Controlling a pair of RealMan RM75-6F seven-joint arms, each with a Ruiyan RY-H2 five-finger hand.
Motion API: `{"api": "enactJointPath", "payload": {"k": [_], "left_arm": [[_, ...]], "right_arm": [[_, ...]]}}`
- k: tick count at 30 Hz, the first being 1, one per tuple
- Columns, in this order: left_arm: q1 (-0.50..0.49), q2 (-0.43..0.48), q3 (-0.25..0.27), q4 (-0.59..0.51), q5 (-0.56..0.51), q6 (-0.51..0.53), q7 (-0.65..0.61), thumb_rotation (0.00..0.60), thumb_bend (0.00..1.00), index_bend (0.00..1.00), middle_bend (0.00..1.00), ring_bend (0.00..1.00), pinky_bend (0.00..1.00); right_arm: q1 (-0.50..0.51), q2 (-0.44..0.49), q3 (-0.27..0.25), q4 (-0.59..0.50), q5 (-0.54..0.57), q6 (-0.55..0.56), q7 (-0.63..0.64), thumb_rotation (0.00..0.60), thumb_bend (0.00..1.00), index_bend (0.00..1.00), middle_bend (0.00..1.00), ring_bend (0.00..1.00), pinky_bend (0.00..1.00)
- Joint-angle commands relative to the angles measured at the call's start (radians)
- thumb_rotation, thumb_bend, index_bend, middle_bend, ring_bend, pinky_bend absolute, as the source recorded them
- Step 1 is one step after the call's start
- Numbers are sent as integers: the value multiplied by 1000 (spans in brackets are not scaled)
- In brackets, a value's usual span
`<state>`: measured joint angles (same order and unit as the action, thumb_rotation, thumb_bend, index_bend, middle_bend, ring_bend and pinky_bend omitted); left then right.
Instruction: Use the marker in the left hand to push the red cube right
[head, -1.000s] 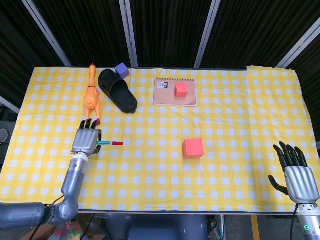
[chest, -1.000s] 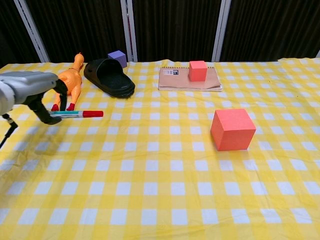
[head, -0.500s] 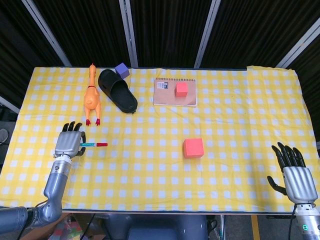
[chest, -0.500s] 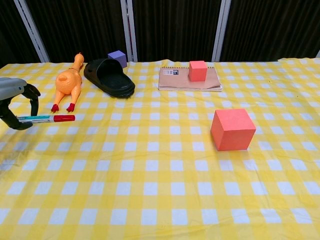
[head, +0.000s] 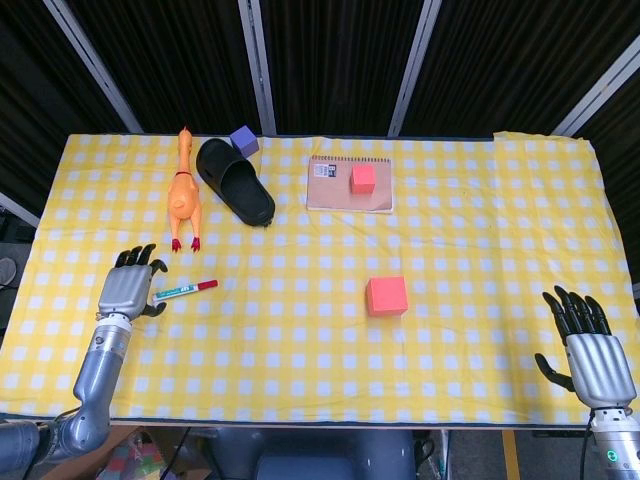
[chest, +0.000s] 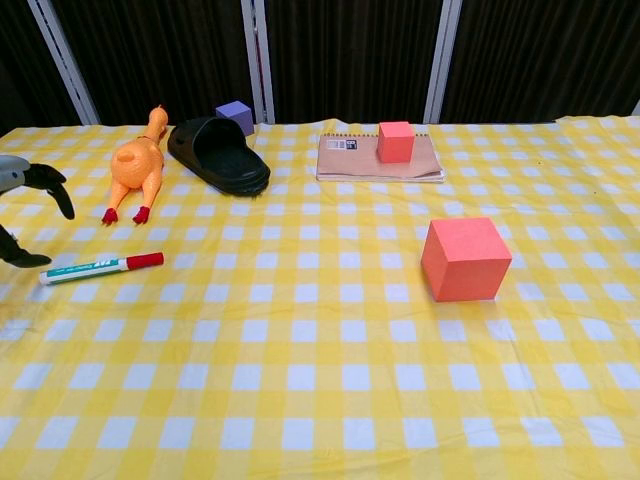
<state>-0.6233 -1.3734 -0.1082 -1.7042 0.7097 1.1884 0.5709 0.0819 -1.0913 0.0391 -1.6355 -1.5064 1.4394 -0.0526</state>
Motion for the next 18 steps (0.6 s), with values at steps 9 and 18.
{"api": "enactJointPath", "payload": {"k": [9,18], "left_arm": [[236,173,175,-46,502,226,-280,600,170,45,0,0,0],[391,216,258,67,715,402,-408,600,87,0,0,0,0]], "right_arm": [[2,-7,-2,12,-9,5,-32,600,354,0,0,0,0],[5,-29,0,29,-28,21,-86,600,354,0,0,0,0]]}}
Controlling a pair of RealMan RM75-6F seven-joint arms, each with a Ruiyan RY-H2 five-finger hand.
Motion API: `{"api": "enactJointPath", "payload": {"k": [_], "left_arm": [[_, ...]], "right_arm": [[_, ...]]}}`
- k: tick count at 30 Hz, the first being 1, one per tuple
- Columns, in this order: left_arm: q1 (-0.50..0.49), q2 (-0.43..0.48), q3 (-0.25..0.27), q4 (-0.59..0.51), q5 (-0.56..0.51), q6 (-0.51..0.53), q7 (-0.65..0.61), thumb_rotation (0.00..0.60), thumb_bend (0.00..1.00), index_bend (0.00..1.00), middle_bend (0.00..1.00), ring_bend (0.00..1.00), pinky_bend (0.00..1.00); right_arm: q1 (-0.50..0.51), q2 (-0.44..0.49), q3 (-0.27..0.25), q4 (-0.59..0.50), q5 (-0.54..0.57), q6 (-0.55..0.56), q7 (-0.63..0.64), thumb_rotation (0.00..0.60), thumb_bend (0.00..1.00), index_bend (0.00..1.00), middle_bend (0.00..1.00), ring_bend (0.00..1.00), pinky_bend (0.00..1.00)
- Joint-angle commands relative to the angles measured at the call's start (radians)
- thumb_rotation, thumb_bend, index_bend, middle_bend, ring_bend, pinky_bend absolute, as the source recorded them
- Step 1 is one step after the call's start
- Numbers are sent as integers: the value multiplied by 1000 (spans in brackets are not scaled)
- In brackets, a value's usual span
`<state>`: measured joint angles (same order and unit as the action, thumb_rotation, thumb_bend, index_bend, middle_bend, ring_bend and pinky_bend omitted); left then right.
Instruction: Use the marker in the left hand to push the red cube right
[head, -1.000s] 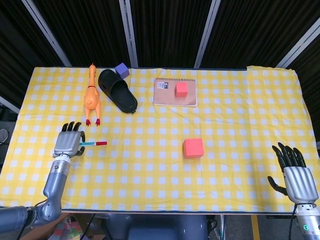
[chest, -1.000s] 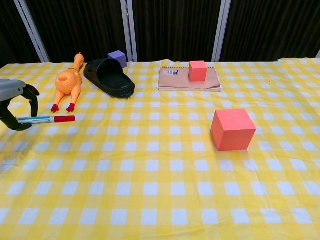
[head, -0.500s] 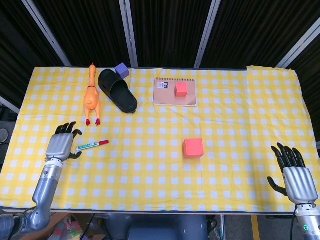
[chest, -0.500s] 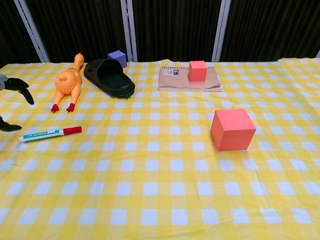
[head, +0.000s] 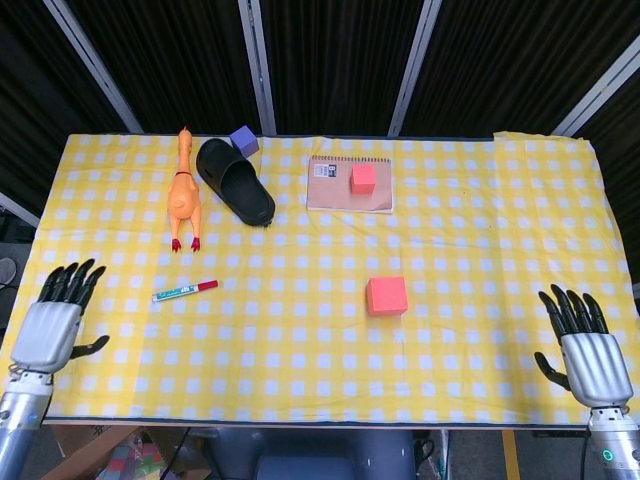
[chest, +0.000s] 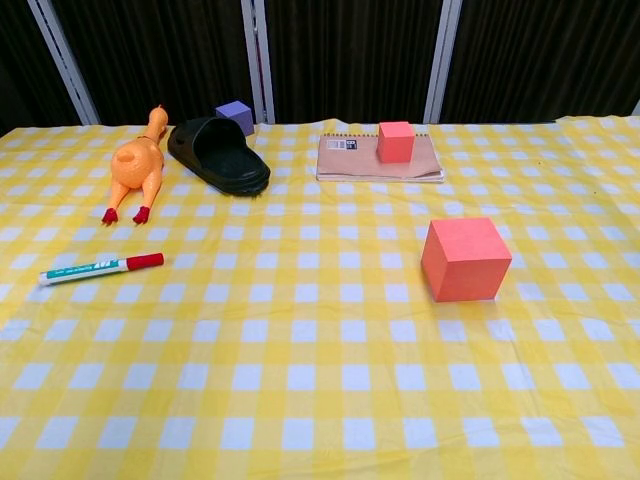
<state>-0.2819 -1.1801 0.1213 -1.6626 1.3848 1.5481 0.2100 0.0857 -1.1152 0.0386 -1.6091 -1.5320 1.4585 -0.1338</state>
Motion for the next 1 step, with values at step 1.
{"api": "enactJointPath", "payload": {"k": [1], "left_arm": [[58,26,28,25,46,50,-50,600,87,0,0,0,0]], "right_arm": [[1,-7,1,3,-2,3,-5,600,354,0,0,0,0]]}}
